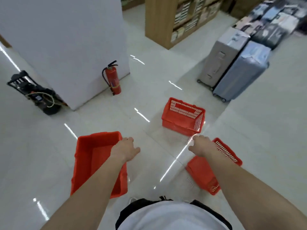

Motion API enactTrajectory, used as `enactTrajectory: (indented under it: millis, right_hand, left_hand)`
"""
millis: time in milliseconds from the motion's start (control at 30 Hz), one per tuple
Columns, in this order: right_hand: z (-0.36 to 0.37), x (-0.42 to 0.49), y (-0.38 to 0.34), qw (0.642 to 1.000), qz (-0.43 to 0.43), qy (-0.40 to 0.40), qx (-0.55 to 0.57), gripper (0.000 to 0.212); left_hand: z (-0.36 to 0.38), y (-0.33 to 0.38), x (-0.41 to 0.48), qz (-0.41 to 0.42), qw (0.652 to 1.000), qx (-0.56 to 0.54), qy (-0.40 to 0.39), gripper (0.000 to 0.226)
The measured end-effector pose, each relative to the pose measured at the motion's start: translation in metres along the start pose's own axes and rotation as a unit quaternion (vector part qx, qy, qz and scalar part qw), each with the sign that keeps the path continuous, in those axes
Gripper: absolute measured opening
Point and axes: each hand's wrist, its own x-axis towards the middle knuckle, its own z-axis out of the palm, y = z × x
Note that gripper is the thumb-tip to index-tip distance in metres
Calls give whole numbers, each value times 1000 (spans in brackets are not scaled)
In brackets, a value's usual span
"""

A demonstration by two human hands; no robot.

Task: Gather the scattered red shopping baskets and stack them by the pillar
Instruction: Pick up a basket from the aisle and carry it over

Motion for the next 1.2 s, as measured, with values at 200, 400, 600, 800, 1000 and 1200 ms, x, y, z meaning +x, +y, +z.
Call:
enactTrajectory:
  millis: [200, 400, 600, 800, 1000, 1200]
  right_hand:
    - [17, -34, 159, 992, 74, 26, 101, 56]
    - [57, -65, 325, 968, 181, -11, 175, 56]
    - [80, -75, 438, 940, 243, -33, 238, 65]
    - [97, -72, 482, 908, 283, -38, 307, 65]
    - [133, -62, 490, 867, 342, -68, 355, 71]
    - [179, 5, 494, 834, 366, -107, 398, 72]
  left_hand:
    - [38, 158, 13, 85, 994, 71, -26, 64]
    - [101, 326, 1, 124, 990, 45, -51, 68]
    - [145, 433, 0, 150, 982, 83, -76, 69]
    - [161, 481, 36, 159, 972, 144, -99, 67]
    - [183, 516, 96, 183, 957, 176, -139, 67]
    - [232, 528, 184, 162, 951, 207, -165, 67]
